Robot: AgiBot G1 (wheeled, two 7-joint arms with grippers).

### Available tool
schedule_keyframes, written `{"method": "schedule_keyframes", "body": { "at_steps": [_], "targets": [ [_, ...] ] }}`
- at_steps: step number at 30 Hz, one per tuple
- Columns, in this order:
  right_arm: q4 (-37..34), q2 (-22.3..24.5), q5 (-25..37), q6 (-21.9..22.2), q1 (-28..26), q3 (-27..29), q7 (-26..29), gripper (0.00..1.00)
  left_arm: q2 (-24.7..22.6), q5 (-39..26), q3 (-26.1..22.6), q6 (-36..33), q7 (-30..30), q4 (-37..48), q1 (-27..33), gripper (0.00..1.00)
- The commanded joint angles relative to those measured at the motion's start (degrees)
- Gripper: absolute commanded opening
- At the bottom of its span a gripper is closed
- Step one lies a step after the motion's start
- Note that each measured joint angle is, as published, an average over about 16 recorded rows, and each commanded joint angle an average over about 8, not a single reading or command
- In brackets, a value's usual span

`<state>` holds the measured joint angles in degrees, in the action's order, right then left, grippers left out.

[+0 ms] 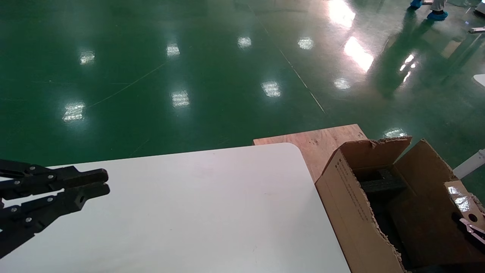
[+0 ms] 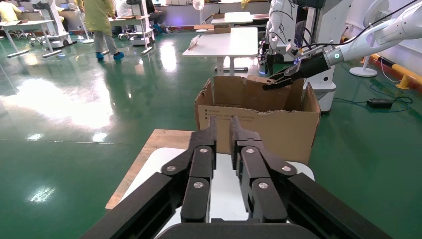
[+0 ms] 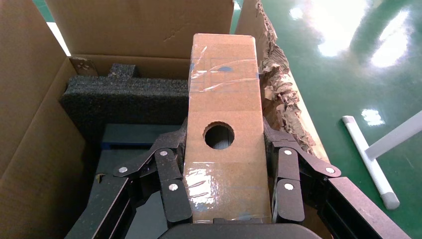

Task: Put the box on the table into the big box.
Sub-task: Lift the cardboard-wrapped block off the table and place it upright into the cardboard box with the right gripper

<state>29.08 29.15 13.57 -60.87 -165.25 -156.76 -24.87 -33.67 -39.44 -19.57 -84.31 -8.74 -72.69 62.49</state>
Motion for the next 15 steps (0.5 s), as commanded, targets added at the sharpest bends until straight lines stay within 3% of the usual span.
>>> {"method": "schedule_keyframes", "body": {
  "at_steps": [1, 3, 5, 15],
  "targets": [
    [0.0, 0.01, 0.04, 0.0, 0.01, 0.03, 0.01, 0.65, 0.0, 0.0, 0.0, 0.0, 0.0, 0.0, 0.0, 1.0],
    [0.0, 0.02, 0.08, 0.0, 0.01, 0.07, 0.01, 0.87, 0.0, 0.0, 0.0, 0.0, 0.0, 0.0, 0.0, 1.0],
    [-0.01, 0.03, 0.12, -0.01, 0.02, 0.11, 0.02, 0.98, 0.0, 0.0, 0.0, 0.0, 0.0, 0.0, 0.0, 1.0],
    [-0.15, 0.08, 0.38, 0.12, 0.14, 0.17, 0.05, 1.0, 0.0, 0.0, 0.0, 0.0, 0.0, 0.0, 0.0, 1.0]
  ]
}}
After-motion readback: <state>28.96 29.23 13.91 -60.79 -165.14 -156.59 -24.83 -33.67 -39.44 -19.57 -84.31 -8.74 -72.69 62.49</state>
